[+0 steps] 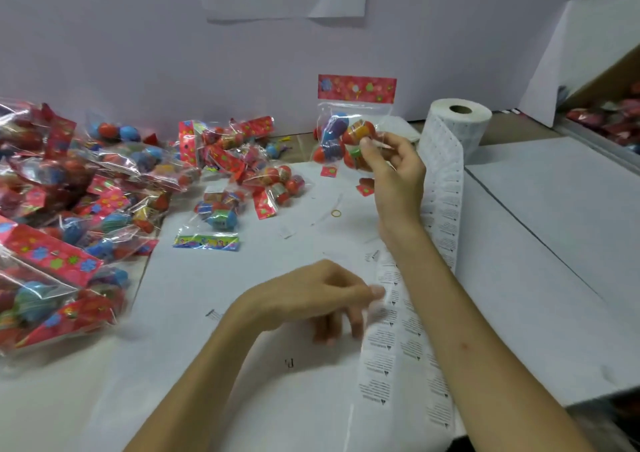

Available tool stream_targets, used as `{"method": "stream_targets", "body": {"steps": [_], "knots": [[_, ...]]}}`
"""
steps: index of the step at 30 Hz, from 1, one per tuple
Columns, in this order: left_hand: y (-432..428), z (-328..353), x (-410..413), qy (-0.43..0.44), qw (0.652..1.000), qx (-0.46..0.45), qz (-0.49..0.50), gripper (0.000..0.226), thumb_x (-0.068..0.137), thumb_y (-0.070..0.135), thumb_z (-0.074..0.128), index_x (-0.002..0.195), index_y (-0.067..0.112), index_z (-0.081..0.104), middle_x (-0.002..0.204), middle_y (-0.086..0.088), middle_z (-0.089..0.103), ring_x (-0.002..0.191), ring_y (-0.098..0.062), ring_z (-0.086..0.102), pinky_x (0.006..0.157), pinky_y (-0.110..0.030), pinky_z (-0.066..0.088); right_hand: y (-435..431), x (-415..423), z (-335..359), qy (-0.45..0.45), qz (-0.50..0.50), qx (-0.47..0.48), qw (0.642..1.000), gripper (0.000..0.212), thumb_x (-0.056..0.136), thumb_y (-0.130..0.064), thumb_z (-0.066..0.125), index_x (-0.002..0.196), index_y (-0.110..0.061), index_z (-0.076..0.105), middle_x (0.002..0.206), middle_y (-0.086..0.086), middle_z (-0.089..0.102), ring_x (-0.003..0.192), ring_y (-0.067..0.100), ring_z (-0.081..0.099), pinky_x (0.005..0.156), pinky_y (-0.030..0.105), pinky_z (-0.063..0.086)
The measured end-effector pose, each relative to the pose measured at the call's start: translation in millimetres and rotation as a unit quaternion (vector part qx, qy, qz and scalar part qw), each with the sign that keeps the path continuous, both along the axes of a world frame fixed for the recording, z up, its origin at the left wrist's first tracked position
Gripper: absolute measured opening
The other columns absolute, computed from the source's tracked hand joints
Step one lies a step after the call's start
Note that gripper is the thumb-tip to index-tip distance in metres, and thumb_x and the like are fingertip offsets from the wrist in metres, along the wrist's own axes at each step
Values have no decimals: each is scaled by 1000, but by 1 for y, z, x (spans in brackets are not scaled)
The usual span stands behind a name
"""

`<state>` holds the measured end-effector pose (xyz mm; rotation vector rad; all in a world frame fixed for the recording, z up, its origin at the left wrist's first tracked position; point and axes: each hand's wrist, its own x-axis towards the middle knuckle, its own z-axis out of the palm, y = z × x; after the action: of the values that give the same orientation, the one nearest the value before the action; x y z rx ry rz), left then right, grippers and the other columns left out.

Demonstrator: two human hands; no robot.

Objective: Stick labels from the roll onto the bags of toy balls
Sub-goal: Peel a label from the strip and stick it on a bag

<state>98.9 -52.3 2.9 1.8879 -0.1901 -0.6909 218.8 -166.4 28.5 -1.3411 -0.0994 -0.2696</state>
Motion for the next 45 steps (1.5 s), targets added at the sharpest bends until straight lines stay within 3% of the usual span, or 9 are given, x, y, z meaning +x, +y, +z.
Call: {"method": "stream_targets", "body": {"steps": [3, 7, 15, 19, 23, 28, 31, 36, 45], "knots": [[-9, 0, -4, 60, 995, -15, -74, 20, 93, 33, 74, 80, 18, 71, 58, 7, 63, 45, -11, 55, 48, -21, 47, 0, 0, 1, -13, -7, -19, 1000, 14, 92, -28, 73, 102, -32, 64, 107, 1, 71, 101, 19, 70, 66, 27, 60], [-5, -3, -1, 26, 999, -20, 0, 20, 93, 24, 74, 78, 11, 69, 56, 1, 54, 45, -13, 49, 46, -21, 41, -4, 4, 0, -3, 40, -115, 993, 19, 90, -24, 75, 107, -22, 67, 106, 0, 72, 100, 17, 70, 74, 30, 59], [2, -5, 5, -19, 992, -20, 127, 35, 94, 31, 73, 80, 1, 62, 63, -5, 48, 46, -14, 35, 41, -20, 28, 2, -10, -9, -24, 75, -462, 883, 39, 89, -38, 75, 125, -25, 64, 100, -4, 75, 94, 14, 69, 91, 37, 56], [2, -4, 8, -67, 966, -63, 242, 35, 96, 28, 71, 84, -4, 63, 63, -9, 47, 49, -16, 34, 43, -22, 26, 4, -13, -1, -108, 25, -432, 895, 25, 96, -27, 68, 120, -21, 68, 114, -3, 73, 107, 15, 66, 102, 42, 50], [10, -1, 9, -68, 919, -175, 346, 19, 97, 25, 68, 95, 7, 75, 91, -19, 73, 80, -31, 66, 74, -37, 53, 0, -17, 1, -153, 127, -384, 902, 12, 92, -16, 69, 99, -22, 75, 96, -9, 74, 91, 2, 67, 81, 13, 50], [14, 9, 12, -31, 881, -347, 320, 35, 106, 17, 47, 101, 17, 82, 105, -5, 78, 96, -14, 74, 85, -30, 57, 9, -16, -7, -162, 146, -378, 900, 9, 88, -20, 72, 86, -27, 77, 84, -19, 72, 87, -3, 64, 75, 5, 42], [15, 10, 10, -9, 881, -374, 289, 50, 87, 21, 70, 137, 25, 64, 136, -3, 67, 128, -21, 62, 104, -36, 54, 2, -7, -9, -158, 62, -389, 906, 7, 90, -23, 70, 88, -24, 76, 85, -15, 72, 84, 3, 64, 76, 15, 48], [18, 5, 12, -55, 891, -337, 299, 79, 83, -22, 61, 145, 24, 44, 119, -19, 74, 114, -44, 67, 97, -48, 56, -7, -2, -4, -156, 17, -359, 920, 6, 92, -20, 71, 88, -24, 74, 86, -16, 70, 83, -1, 63, 74, 5, 42], [22, 1, 14, -119, 833, -268, 469, 59, 79, -2, 81, 129, 22, 59, 98, -19, 77, 95, -40, 75, 87, -52, 57, -6, -17, 7, -203, 263, -385, 861, 10, 80, -27, 84, 86, -28, 77, 96, -15, 73, 101, 6, 64, 82, 13, 42]]}}
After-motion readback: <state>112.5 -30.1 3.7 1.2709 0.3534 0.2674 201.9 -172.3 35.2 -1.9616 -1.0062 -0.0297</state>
